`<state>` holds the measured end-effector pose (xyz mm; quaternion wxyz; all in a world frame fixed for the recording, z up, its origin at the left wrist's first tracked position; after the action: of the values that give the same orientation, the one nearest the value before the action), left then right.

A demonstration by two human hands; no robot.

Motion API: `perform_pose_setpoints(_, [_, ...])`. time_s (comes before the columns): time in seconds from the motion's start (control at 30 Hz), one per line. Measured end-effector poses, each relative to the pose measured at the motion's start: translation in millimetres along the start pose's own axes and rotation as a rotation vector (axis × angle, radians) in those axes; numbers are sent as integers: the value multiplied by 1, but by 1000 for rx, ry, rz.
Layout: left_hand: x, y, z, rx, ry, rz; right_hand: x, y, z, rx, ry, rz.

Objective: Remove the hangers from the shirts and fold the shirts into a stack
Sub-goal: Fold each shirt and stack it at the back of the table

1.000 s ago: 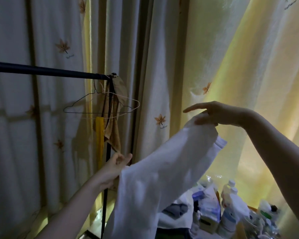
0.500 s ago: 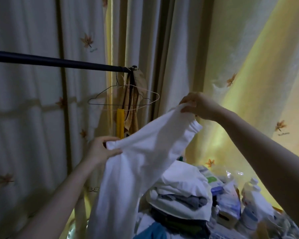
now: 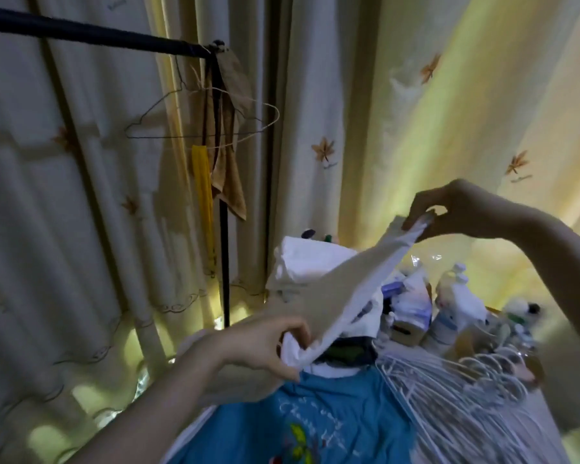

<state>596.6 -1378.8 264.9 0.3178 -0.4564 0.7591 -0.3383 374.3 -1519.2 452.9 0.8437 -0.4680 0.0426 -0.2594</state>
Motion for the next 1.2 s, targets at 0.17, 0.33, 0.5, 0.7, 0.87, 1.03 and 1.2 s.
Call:
perform_pose_setpoints(0.17, [55,137,-19,-51,59,359,-101,57,-71,52,338,228])
perform_pose_setpoints(0.33, [82,237,-35,-138,48,523,-200,99,-119,129,542,222])
perform_pose_setpoints(0.5, [95,288,-36,-217,-2,623,-259,125,-141,208,644,194])
perform_pose_setpoints(0.7, [95,260,22,-320,-310,376,-223,158,-147,124,610,295])
perform_pose_setpoints(0.87, [44,221,123,-364,-593,56,-142,202,-138,10,560,391])
perform_pose_setpoints(1.03, [-40,183,212,-215,-967,-382,-64,283,-125,2,414,258])
perform_pose_setpoints(1.2, [-70,185,240,-293,-944,-396,-43,383,-112,237,484,118])
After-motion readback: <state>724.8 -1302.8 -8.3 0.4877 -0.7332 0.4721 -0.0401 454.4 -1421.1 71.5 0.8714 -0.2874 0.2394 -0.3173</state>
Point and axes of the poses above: each hand's wrist, its own x-axis towards the middle knuckle, its own y-axis out of the palm, z = x × y, the point moved 5 cm from there along x, towards the middle knuckle, and after that the axes turned 10 degrees about x, right-handed, at the moved point
